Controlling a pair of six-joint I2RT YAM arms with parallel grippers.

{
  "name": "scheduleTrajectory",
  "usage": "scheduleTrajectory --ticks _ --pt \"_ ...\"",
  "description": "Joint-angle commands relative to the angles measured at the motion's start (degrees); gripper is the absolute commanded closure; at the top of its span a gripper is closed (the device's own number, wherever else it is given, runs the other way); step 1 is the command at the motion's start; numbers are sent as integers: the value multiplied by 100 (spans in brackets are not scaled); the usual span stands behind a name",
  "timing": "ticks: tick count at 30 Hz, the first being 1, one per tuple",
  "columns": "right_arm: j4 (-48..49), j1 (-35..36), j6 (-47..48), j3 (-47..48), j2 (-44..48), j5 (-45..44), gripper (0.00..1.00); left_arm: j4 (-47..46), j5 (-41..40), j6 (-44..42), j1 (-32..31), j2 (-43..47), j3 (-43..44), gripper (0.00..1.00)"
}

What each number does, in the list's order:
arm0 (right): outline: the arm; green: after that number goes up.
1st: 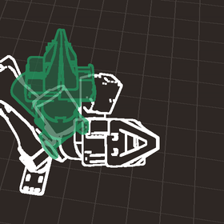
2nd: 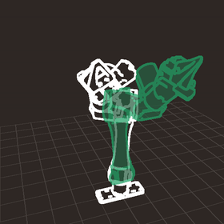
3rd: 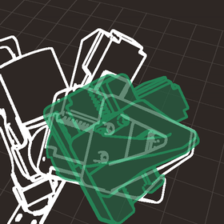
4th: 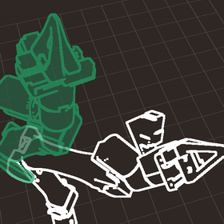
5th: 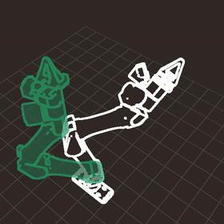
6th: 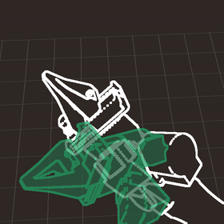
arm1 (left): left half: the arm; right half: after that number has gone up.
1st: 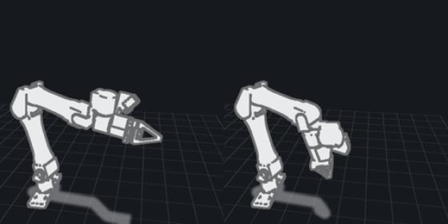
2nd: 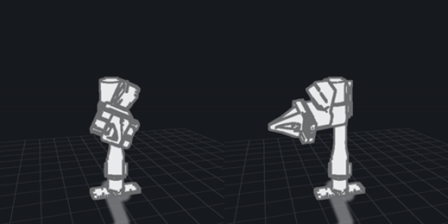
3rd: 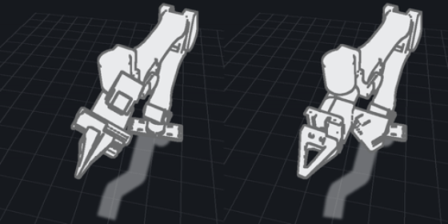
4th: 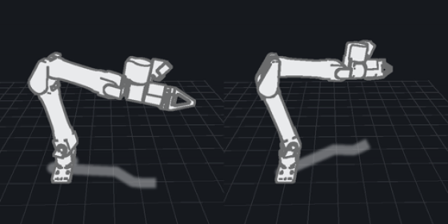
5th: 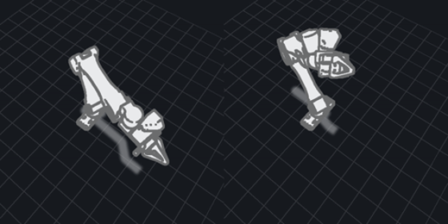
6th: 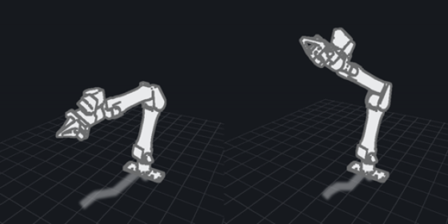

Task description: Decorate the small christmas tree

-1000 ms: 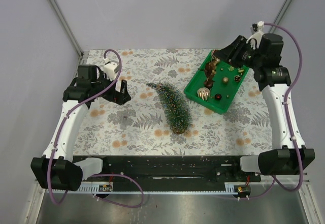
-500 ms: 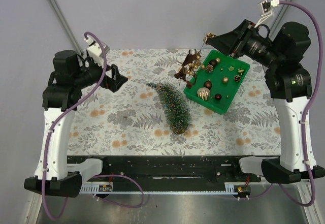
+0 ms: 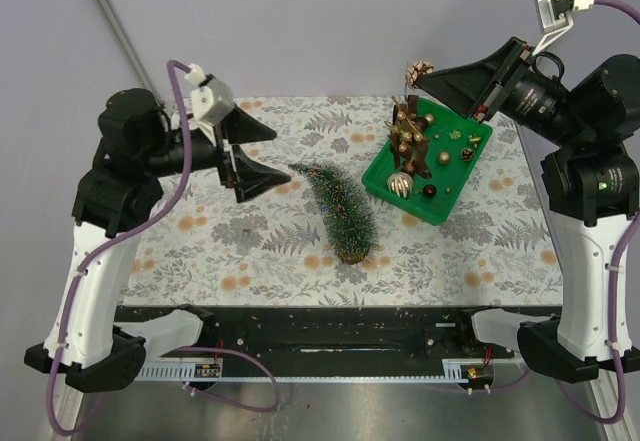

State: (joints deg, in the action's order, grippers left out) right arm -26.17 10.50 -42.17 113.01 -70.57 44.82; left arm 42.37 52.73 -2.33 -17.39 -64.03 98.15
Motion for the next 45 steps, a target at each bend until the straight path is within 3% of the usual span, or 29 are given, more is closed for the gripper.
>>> scheduleTrajectory --ticks 1,6,11,19,27,29,32,35,40,45 --pt "472 40 -335 2 148 325 69 -263 -814 -706 -1185 -162 179 1" --pt "736 40 -528 -305 297 414 69 -1713 -1397 -383 -1487 -504 -7 1" --pt "974 40 -775 -482 359 624 69 -1864 -1125 -190 -1750 -1146 494 1" --pt "1352 40 -1047 -692 473 783 69 -1671 70 49 -2251 -1964 925 1" --pt "1457 40 -1091 -824 552 853 69 -2286 281 398 -2348 -2184 1048 3" --pt "1510 40 -1126 -912 570 853 69 -2417 422 592 -2366 -2254 1154 12" --pt "1519 48 -1091 -1026 597 871 69 -2435 554 655 -2366 -2281 1215 33" --pt "1414 40 -1004 -1080 579 844 69 -1954 511 409 -2366 -2263 1286 65" --pt "1071 40 -670 -1027 579 731 69 -1521 116 -276 -2375 -1719 707 77" --pt "1018 40 -538 -1193 623 660 69 -1144 -456 -795 -2401 -1148 284 77"
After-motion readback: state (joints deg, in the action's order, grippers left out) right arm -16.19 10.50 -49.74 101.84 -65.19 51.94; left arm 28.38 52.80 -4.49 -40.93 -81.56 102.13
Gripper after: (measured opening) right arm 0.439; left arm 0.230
